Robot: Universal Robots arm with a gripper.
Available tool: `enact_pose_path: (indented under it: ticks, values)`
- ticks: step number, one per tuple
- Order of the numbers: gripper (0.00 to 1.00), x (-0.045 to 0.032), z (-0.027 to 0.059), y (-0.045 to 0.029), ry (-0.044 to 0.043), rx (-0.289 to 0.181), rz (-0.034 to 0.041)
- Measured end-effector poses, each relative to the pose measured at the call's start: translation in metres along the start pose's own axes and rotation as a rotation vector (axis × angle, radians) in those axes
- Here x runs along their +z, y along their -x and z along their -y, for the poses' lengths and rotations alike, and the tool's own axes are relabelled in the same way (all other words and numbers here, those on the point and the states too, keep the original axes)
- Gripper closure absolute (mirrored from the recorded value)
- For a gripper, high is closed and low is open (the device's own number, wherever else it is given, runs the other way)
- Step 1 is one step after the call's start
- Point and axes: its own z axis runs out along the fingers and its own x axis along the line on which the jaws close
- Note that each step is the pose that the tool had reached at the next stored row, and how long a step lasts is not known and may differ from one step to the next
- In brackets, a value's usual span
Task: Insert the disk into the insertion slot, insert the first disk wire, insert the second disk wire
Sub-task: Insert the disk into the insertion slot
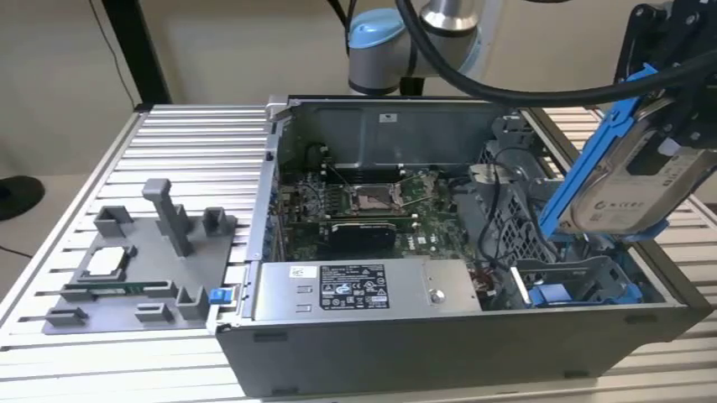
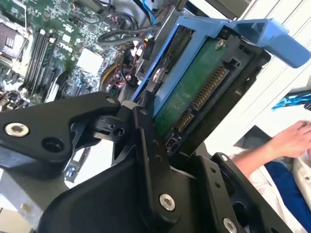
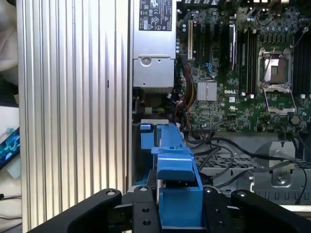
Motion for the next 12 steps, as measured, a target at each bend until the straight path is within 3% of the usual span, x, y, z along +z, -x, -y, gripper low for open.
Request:
enact_pose_path:
  ticks: [5, 12]
  values:
    - [1.0, 0.0091, 0.002, -0.0076, 0.0, 0.003, 0.0017]
    - [1.0, 0.0218, 0.0031, -0.0113, 0.0001, 0.015, 0.0028]
